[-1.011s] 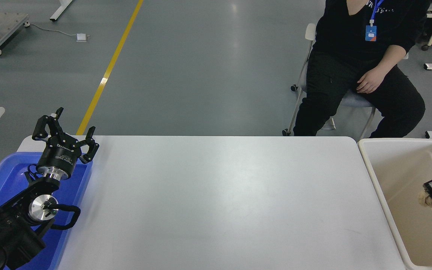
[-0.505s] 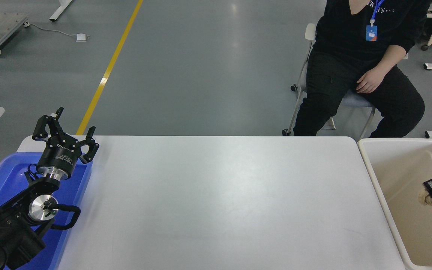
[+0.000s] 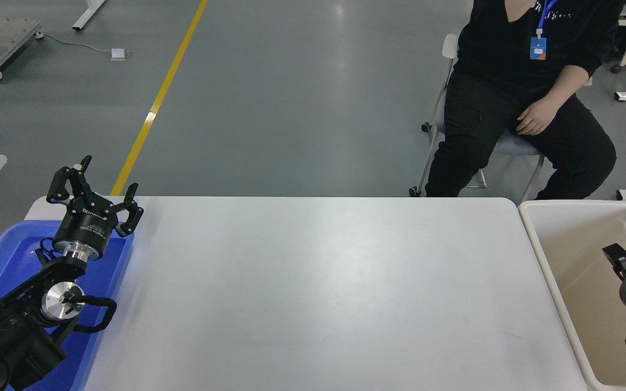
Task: Clean the table surface
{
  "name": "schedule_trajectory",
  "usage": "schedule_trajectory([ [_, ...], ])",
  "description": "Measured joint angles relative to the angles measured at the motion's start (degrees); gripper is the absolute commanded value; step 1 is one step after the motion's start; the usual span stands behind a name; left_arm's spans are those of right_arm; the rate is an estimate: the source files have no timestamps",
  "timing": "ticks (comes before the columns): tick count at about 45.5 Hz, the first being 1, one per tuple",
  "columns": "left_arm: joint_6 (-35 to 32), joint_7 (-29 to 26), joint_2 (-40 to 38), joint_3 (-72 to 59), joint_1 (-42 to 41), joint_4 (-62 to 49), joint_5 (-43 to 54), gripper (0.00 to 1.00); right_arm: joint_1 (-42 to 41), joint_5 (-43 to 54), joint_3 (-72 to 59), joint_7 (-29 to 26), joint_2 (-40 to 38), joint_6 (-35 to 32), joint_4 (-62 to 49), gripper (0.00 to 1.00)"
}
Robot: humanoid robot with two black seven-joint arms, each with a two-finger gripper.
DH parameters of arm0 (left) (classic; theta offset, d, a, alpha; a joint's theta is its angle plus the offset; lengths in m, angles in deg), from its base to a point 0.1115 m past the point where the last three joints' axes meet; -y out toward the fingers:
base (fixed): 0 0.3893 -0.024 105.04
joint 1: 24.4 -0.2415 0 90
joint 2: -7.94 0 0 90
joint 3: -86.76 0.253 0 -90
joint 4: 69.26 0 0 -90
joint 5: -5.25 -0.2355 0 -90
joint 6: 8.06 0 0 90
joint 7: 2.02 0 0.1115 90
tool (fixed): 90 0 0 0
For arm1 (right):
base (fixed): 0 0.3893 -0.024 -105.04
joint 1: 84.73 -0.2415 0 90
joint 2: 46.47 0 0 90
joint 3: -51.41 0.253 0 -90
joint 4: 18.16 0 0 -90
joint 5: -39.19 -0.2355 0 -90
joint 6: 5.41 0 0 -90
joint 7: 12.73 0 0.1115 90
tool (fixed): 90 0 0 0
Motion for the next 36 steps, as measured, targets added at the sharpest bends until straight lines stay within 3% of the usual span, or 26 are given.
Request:
schedule_trajectory([
  [17,0.0,0.0,0.0,0.0,0.0,0.0,0.0,1.00,-8.7,0.0,16.2,0.5,-11.3,0.1,15.1,0.99],
  [36,0.0,0.0,0.0,0.0,0.0,0.0,0.0,1.00,-8.2,0.1,46.1,0.6,-17.2,-2.2,40.3,0.99],
])
